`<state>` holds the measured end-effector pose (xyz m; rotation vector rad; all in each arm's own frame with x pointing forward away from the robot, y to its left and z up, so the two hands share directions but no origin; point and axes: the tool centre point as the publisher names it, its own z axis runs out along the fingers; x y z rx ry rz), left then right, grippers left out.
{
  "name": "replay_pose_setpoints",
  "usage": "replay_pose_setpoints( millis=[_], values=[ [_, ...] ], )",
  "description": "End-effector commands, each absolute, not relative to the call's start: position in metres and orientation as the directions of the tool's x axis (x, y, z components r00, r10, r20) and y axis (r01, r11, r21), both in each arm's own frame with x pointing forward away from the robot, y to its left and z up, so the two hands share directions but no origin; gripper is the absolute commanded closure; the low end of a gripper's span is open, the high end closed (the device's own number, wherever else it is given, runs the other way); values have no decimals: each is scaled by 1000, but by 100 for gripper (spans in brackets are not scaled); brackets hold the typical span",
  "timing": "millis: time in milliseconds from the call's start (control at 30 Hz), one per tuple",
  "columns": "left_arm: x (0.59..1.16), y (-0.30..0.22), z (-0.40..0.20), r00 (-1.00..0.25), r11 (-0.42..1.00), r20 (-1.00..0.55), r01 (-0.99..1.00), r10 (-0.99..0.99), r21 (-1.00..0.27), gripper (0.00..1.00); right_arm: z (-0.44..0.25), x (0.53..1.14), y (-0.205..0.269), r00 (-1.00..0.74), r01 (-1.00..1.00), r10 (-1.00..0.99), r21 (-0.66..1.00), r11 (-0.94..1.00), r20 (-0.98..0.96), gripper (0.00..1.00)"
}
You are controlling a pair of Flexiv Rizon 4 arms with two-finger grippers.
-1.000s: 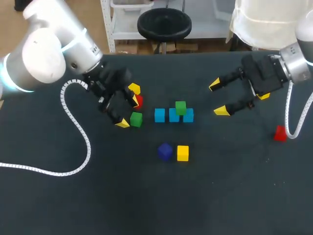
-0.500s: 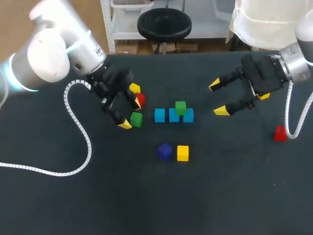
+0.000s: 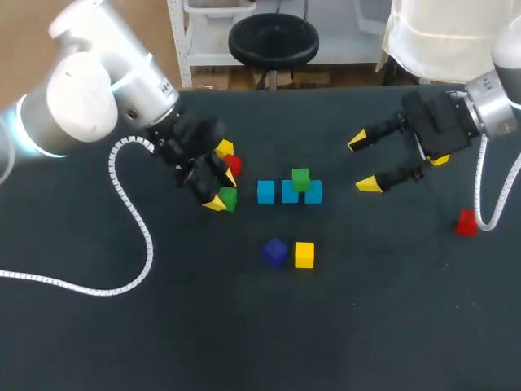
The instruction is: Place the blue cubes, place green cubes on the blue cubes, place the yellow cubes on the green cubes, then place the red cubes on the yellow cubes, and place purple cube on the red cubes.
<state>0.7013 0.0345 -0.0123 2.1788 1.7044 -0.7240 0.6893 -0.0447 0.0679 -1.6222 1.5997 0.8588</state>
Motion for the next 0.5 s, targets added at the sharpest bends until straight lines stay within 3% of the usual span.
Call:
replay_pose_setpoints(
  millis=[33,67,500],
  values=[
    [697,34,-11,182,-262,-542,962,821,-75,83,68,689,-45,22,-1000,-540,-26,0,-841,0],
    [695,34,-11,182,-261,-541,963,821,-73,100,68,689,-45,22,-1000,-540,-26,0,-841,0],
    [678,39,6,109,-152,-504,987,857,-44,100,68,689,-45,22,-1000,-540,-26,0,-841,0]
  ],
)
